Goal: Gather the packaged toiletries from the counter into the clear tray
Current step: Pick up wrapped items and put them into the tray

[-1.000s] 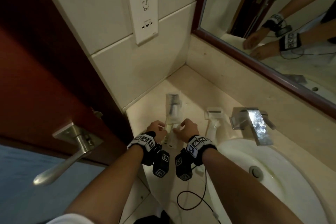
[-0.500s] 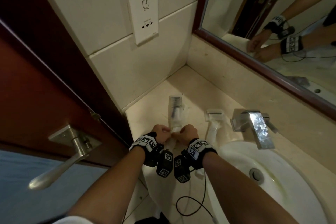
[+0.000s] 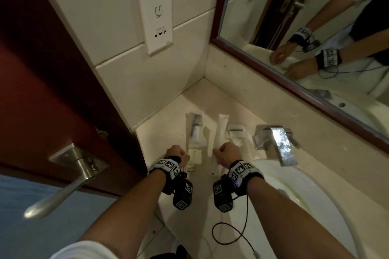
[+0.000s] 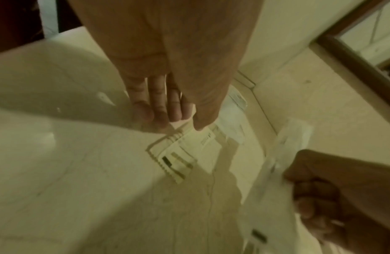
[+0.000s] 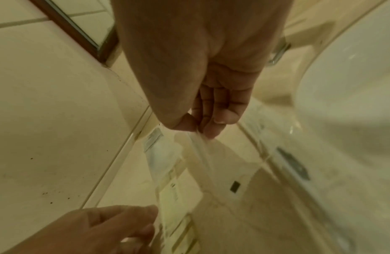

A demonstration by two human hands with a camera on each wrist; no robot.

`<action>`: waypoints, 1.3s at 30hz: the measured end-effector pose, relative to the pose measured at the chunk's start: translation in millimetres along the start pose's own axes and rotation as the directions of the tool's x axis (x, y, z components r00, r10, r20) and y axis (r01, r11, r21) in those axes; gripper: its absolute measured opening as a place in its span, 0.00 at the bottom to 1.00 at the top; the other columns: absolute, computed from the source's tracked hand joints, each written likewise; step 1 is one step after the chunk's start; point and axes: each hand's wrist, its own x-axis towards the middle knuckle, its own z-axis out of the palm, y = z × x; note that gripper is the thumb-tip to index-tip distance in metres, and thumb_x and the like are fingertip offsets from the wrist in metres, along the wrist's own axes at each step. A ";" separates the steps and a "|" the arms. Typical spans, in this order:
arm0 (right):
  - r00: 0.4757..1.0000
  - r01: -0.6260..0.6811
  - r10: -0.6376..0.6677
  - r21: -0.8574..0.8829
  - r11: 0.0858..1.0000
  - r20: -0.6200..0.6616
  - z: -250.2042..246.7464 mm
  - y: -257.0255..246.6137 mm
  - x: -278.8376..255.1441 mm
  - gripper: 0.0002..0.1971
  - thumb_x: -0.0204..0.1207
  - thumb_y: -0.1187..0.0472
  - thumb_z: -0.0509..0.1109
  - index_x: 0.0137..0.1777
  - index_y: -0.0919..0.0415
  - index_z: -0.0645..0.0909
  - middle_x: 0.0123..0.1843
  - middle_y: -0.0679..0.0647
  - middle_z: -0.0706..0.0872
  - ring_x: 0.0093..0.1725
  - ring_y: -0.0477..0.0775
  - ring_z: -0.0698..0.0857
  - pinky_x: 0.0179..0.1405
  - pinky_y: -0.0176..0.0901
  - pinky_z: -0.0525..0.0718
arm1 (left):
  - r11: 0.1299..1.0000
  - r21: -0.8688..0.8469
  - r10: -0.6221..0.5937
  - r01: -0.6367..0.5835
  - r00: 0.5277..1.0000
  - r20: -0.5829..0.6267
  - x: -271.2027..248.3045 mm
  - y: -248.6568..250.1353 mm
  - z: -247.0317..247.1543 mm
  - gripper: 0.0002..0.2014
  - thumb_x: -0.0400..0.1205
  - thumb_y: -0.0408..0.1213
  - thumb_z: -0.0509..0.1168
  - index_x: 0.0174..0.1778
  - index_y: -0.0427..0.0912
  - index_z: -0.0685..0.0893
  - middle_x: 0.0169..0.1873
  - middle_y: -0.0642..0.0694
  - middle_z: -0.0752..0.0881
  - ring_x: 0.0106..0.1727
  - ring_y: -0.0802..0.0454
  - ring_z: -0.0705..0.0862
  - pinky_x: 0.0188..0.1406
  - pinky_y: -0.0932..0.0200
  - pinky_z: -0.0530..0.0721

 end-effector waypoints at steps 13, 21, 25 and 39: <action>0.991 0.053 -0.012 0.302 0.952 -0.135 -25.1 29.0 -13.0 0.08 0.79 0.62 0.62 0.40 0.61 0.67 0.42 0.68 0.86 0.27 0.55 0.84 0.19 0.35 0.79 | 0.977 0.202 -0.046 0.061 0.996 -0.079 1.8 17.2 27.4 0.28 0.74 0.42 0.73 0.65 0.31 0.74 0.65 0.34 0.79 0.66 0.37 0.80 0.62 0.50 0.80; 0.989 0.085 -0.042 0.319 0.944 -0.138 -30.0 38.8 -10.6 0.07 0.79 0.62 0.62 0.44 0.59 0.66 0.43 0.67 0.86 0.27 0.55 0.84 0.29 0.49 0.82 | 0.988 0.148 -0.051 0.049 0.999 0.013 5.5 17.3 20.0 0.25 0.76 0.45 0.71 0.62 0.29 0.80 0.62 0.34 0.84 0.63 0.37 0.83 0.59 0.49 0.81; 0.992 0.078 -0.037 0.369 0.926 -0.117 -37.5 39.2 -14.4 0.11 0.77 0.65 0.65 0.54 0.59 0.66 0.40 0.60 0.85 0.28 0.55 0.84 0.31 0.50 0.85 | 0.993 0.116 0.005 -0.009 0.999 0.035 4.6 13.6 15.1 0.11 0.77 0.40 0.70 0.37 0.37 0.77 0.43 0.36 0.83 0.46 0.42 0.83 0.45 0.53 0.79; 0.982 0.132 -0.097 0.216 0.968 -0.163 -77.0 57.5 -54.4 0.09 0.75 0.60 0.65 0.51 0.64 0.81 0.45 0.59 0.90 0.38 0.53 0.85 0.32 0.38 0.79 | 0.955 0.078 0.287 -0.286 0.958 -0.009 -34.3 43.5 -9.7 0.20 0.73 0.41 0.75 0.28 0.47 0.68 0.27 0.49 0.73 0.38 0.48 0.75 0.38 0.57 0.72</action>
